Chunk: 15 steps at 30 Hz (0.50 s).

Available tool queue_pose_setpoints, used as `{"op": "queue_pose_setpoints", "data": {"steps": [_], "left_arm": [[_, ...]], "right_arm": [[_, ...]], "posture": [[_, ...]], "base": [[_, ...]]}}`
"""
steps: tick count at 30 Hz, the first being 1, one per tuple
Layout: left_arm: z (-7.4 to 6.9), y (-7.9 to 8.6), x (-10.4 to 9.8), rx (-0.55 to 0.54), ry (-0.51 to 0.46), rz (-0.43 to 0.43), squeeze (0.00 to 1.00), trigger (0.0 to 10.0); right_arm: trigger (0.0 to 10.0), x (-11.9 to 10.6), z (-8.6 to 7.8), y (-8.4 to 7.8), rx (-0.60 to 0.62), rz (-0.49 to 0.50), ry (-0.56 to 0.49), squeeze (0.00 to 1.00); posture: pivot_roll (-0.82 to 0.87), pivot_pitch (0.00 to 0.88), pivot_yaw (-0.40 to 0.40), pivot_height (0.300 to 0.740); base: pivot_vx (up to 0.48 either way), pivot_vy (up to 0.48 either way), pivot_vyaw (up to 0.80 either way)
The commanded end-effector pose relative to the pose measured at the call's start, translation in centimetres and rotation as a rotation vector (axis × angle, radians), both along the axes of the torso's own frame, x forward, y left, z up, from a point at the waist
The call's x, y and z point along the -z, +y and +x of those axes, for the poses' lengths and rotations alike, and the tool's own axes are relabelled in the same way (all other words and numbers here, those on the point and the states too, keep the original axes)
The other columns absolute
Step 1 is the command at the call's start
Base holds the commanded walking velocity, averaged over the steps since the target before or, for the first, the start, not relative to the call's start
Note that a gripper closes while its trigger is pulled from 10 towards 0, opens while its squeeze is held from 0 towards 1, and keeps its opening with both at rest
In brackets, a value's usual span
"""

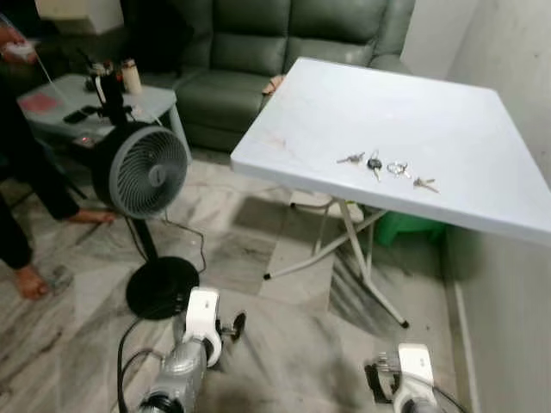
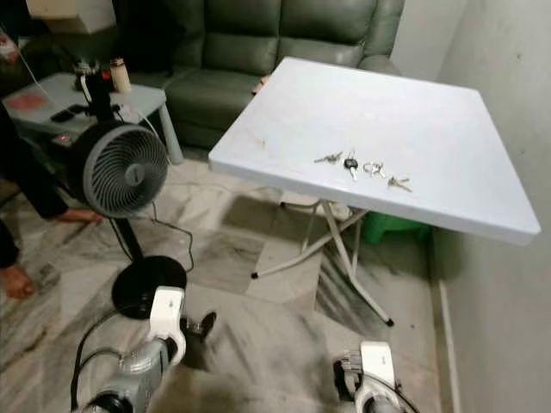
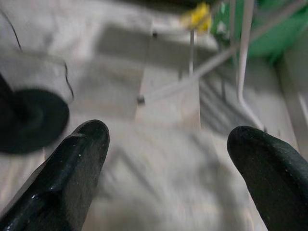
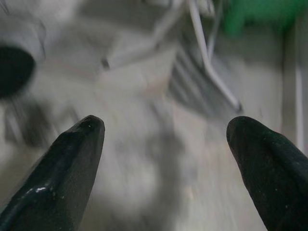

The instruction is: Hang keys on a hook

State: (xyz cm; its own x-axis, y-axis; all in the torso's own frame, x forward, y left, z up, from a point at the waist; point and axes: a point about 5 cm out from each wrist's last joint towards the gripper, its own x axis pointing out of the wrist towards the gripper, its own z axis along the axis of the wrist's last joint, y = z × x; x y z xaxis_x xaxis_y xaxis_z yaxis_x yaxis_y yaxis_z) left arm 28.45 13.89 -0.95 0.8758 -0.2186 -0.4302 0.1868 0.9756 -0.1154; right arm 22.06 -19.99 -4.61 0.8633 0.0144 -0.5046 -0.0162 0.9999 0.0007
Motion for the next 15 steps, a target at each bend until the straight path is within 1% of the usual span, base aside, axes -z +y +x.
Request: {"op": "queue_pose_setpoints", "data": {"steps": [1,3,4,5,6,9,10,12,15], "left_arm": [[1.5,-0.2,-1.8,0.018,-0.101,-0.016,0.0,10.0],[1.9,-0.3,-2.3,0.031,-0.13,-0.01,0.0,10.0],[2.3,-0.5,-2.9,0.039,-0.148,-0.043,0.0,10.0],[2.3,-0.5,-2.9,0.039,-0.148,-0.043,0.0,10.0],[2.7,-0.6,-3.5,0.043,-0.184,-0.033,0.0,10.0],[3.3,-0.7,-4.5,0.044,-0.235,-0.036,0.0,10.0],[3.7,-0.7,-5.2,0.051,-0.271,-0.048,0.0,10.0],[3.9,-0.8,-5.6,0.057,-0.288,-0.056,0.0,10.0],[4.5,-0.5,-7.1,0.032,-0.376,-0.039,0.0,10.0]], "right_arm": [[10.0,-1.1,1.0,-0.2,0.006,0.009,-0.089,0.0],[10.0,-1.5,1.3,-0.2,0.002,0.009,-0.116,0.0],[10.0,-2.0,1.7,-0.1,0.001,0.019,-0.152,0.0],[10.0,-2.0,1.7,-0.1,0.001,0.019,-0.152,0.0],[10.0,-2.5,2.1,0.0,-0.004,0.02,-0.189,0.0],[10.0,-3.4,2.6,0.2,-0.013,0.025,-0.256,0.0],[10.0,-4.2,3.1,0.3,-0.016,0.027,-0.306,0.0],[10.0,-4.7,3.3,0.4,-0.017,0.03,-0.332,0.0],[10.0,-6.2,3.9,0.4,-0.01,0.035,-0.415,0.0]], "posture": [[0.03,0.014,-0.049,0.74],[0.03,0.014,-0.049,0.74],[0.02,0.013,-0.046,0.74],[0.02,0.013,-0.046,0.74],[0.02,0.013,-0.046,0.74],[0.02,0.01,-0.042,0.74],[0.02,0.008,-0.04,0.74],[0.02,0.008,-0.04,0.74],[0.01,0.005,-0.035,0.74]], "base": [[0.0,0.0,0.0],[0.0,0.0,0.0],[0.0,0.0,0.0],[0.0,0.0,0.0],[0.0,0.0,0.0],[0.0,0.0,0.0],[0.0,0.0,0.0],[0.0,0.0,0.0],[0.0,0.0,0.0]]}}
